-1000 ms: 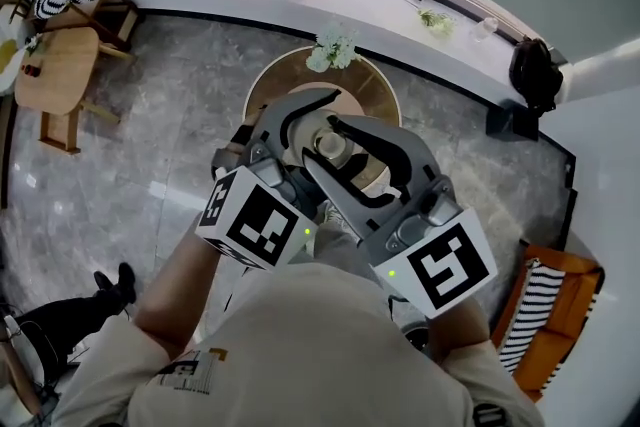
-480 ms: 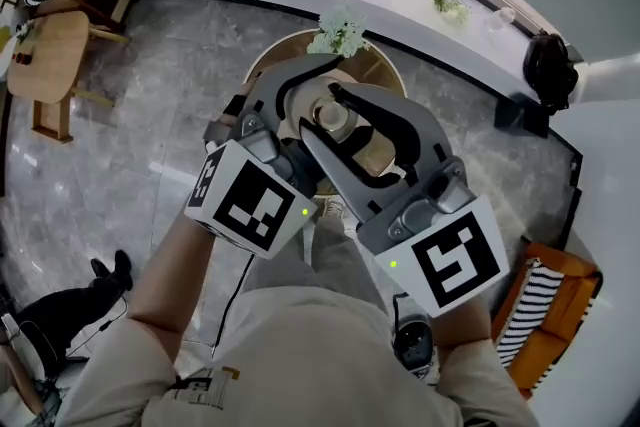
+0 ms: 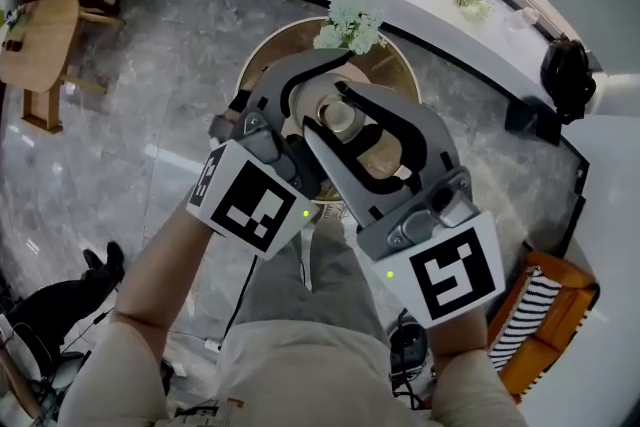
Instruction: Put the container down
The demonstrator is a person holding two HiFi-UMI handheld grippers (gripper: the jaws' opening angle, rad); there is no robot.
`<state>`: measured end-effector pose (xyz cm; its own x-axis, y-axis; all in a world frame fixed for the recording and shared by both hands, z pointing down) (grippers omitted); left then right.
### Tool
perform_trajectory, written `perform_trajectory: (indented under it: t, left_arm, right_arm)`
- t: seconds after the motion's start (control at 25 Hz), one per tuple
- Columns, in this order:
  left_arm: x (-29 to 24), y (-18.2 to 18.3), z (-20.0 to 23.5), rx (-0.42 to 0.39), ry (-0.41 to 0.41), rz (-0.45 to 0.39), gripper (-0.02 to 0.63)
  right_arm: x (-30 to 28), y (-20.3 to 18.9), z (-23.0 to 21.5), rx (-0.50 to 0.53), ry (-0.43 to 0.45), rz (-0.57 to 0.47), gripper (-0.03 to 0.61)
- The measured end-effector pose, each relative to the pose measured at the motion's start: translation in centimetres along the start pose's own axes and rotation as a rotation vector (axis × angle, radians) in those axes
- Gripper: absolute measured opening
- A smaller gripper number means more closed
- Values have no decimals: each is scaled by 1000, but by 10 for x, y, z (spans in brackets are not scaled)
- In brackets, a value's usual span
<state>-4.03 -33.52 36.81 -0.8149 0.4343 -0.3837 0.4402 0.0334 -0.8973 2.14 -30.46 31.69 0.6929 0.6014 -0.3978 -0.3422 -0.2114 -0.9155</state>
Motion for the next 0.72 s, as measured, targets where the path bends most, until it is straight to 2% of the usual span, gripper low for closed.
perform_trajectory:
  t: [0.2, 0.4, 0.72]
  left_arm:
    - [-30, -45, 3, 7, -14, 20, 341]
    - [-59, -95, -1, 55, -50, 19, 341]
    - [-91, -174, -12, 88, -82, 42, 341]
  right_arm:
    - [-29, -42, -12, -29, -15, 29, 141]
    - [-57, -89, -19, -66, -19, 75, 141]
    - [-99, -163, -19, -104, 2, 124, 141]
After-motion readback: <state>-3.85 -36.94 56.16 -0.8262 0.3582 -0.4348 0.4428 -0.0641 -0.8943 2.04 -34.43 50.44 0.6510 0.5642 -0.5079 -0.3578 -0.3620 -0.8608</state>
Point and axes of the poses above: the fingertips, and each gripper's own axes: x backward along the fingers, z to its left, y out of its top, the point moved 8 cm from there along x, backward along the fingers, and after that the axes turned 9 degrees about z, right-handed, at the moved point
